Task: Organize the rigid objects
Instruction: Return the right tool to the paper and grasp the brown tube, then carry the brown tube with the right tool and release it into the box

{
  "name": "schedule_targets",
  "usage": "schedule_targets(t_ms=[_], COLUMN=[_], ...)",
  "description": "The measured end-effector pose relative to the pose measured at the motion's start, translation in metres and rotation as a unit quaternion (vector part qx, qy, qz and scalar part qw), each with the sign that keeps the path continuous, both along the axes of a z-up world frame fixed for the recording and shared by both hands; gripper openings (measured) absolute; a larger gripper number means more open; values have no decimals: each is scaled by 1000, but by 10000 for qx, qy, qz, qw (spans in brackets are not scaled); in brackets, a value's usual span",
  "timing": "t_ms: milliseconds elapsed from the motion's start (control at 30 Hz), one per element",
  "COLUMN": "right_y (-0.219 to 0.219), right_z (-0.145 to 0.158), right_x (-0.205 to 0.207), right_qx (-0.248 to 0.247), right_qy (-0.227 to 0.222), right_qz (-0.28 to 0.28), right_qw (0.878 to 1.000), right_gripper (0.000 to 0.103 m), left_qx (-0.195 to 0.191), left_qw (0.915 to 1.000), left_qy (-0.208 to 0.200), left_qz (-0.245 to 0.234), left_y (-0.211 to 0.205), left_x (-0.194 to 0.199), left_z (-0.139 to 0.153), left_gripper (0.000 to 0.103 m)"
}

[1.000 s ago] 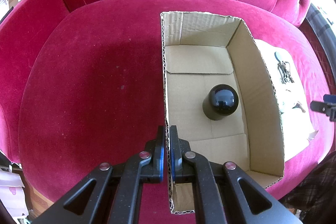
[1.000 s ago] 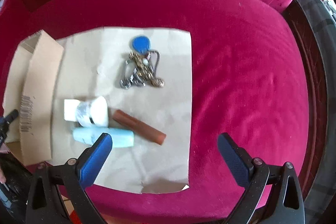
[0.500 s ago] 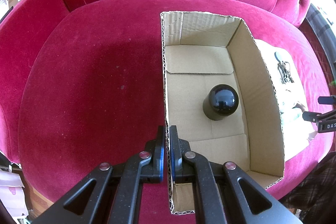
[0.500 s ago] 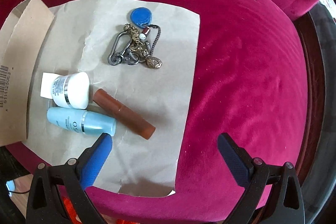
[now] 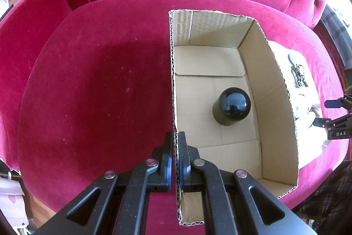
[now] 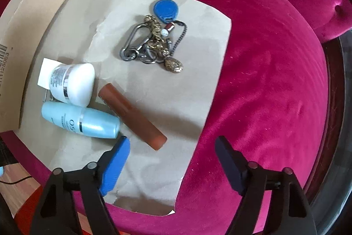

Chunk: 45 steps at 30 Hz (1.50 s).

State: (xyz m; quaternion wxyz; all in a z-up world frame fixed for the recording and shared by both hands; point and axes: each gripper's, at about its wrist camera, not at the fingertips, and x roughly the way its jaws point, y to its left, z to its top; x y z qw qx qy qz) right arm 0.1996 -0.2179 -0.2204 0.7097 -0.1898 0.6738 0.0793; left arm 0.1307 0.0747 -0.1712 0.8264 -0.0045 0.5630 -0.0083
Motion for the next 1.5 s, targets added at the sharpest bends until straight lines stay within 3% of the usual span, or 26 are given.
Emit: schedule_targets(t_ms=[167,267,333,433,667,1500], right_y=[7,9,17,21,27,43], right_z=[-2,0,3,4,10,90], right_x=[2,6,9,8,3,-19], right_qx=[169,398,550,605,709,923], right_qy=[-24,3,70,71,40,-503], right_qz=[166,146,114,156,182,113], right_qw=[9997,9991,9984,9980,9973,9944], right_gripper=[70,56,34,17,16,15], left_qx=[2,7,2,0,4,-11], left_qw=[10000,10000,10000,10000,10000,10000], left_qy=[-1,2,1,0,-1,-14], left_qz=[-3,-5,-2,-1,-7,-7], left_y=[0,0,0,0,0,-1], left_x=[-1,-1,-1,-1,0,-1], left_z=[0,0,0,0,0,0], left_gripper=[4,4,4,4,4,4])
